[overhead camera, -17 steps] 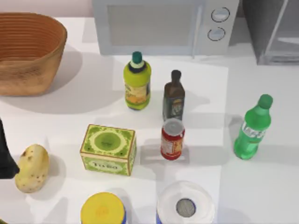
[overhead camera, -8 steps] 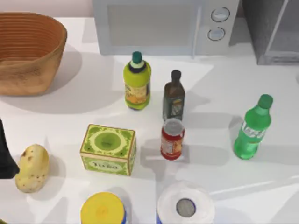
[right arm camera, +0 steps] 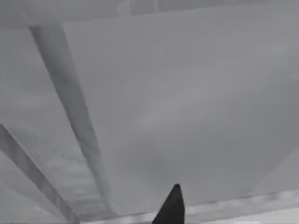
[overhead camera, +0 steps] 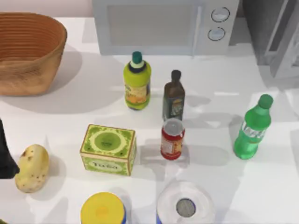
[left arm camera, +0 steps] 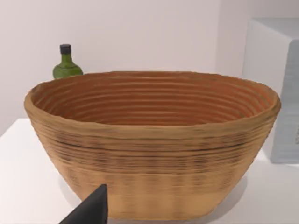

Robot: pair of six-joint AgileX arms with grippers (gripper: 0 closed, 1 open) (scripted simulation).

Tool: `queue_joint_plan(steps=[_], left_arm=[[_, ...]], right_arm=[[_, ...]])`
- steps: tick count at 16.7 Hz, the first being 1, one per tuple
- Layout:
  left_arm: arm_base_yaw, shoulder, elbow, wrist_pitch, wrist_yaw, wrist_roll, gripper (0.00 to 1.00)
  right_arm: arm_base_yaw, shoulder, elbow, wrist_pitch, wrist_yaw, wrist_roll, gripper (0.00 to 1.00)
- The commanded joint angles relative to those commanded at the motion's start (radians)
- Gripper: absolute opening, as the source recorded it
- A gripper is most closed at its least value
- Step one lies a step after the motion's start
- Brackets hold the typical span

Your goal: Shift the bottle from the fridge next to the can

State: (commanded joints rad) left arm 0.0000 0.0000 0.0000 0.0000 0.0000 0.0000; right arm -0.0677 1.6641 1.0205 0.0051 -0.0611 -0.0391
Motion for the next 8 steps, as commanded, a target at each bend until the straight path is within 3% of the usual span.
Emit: queue_joint_plan(steps=[8], left_arm=[[0.0,0.0,0.0,0.0,0.0,0.0,1.0]], right_arm=[[0.032,-0.037,-0.024,0.045,0.055,0.041,1.0]])
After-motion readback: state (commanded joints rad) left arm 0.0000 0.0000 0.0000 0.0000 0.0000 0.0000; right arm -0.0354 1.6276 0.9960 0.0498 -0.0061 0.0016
